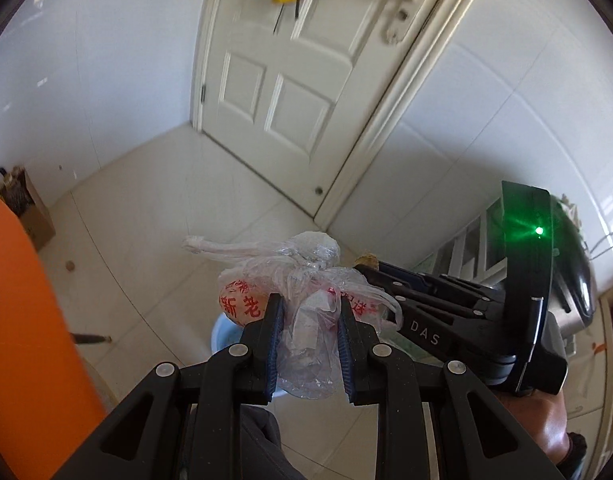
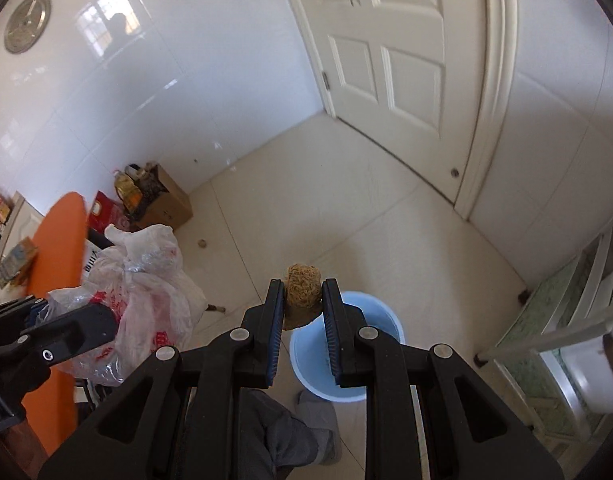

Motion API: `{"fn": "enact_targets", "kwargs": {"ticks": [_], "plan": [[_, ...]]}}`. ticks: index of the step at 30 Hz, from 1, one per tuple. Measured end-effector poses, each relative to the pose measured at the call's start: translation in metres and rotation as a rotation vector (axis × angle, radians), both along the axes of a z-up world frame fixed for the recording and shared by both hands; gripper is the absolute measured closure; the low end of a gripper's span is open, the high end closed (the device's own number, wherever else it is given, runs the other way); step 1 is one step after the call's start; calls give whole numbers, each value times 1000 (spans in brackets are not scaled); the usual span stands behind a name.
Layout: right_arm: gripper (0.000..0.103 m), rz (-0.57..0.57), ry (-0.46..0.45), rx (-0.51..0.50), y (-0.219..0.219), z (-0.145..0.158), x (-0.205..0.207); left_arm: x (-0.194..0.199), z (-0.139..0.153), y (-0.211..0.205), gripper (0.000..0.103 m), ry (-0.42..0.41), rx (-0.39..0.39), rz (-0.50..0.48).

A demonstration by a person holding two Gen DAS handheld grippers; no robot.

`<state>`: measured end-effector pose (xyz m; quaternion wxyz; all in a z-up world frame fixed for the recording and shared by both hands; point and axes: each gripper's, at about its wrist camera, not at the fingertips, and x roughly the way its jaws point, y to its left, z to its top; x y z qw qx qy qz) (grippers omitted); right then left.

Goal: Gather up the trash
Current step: 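Carry both items over the blue bucket and open both grippers, then return both grippers to the remaining trash on the table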

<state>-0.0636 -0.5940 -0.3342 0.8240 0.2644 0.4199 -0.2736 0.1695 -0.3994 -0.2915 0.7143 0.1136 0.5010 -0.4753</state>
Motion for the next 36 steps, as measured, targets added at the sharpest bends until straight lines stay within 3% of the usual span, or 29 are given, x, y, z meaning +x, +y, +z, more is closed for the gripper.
{"fn": "enact_targets", "kwargs": {"ticks": [5,7,10,12,16,18,20,26,30,36], "plan": [[80,-22,46,87,-23,-40,0,15,-23,-31,73,54,101,-23],[80,-33,40,128,-31,-52,-4,14,-29,-34,56,43,132,-14],[77,-52,45,169,-40,-64,-8,18,-27,-37,39,31,144,0],[57,-63,50,176,-42,-68,-11,22,-21,-52,31,13,159,6],[36,-78,56,164,-42,-70,-15,48,-8,-107,22,-43,178,22],[13,-85,53,167,-40,-69,-17,45,-1,-110,16,-79,178,42],[0,-104,45,152,-37,-65,-18,36,4,-118,14,-114,169,53],[0,-138,40,101,-25,-46,-18,5,27,-93,10,-204,118,90],[0,-127,13,69,-10,-22,-14,-10,48,-50,10,-239,71,119],[0,-73,-54,-25,33,39,4,-31,96,39,10,-301,-31,187]]}}
